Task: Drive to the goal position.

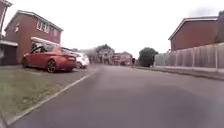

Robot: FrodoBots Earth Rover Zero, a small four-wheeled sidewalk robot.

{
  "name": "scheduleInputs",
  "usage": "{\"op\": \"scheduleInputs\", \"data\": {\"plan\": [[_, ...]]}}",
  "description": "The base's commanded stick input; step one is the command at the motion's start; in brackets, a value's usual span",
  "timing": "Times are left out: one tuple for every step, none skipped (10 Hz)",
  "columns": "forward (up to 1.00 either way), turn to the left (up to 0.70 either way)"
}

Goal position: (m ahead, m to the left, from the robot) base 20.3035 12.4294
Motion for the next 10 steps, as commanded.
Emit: {"op": "scheduleInputs", "data": {"plan": [[1.00,0.00],[1.00,0.00],[1.00,0.00],[1.00,0.00],[1.00,0.00],[1.00,0.00],[1.00,0.00],[1.00,0.00],[1.00,0.00],[1.00,0.00]]}}
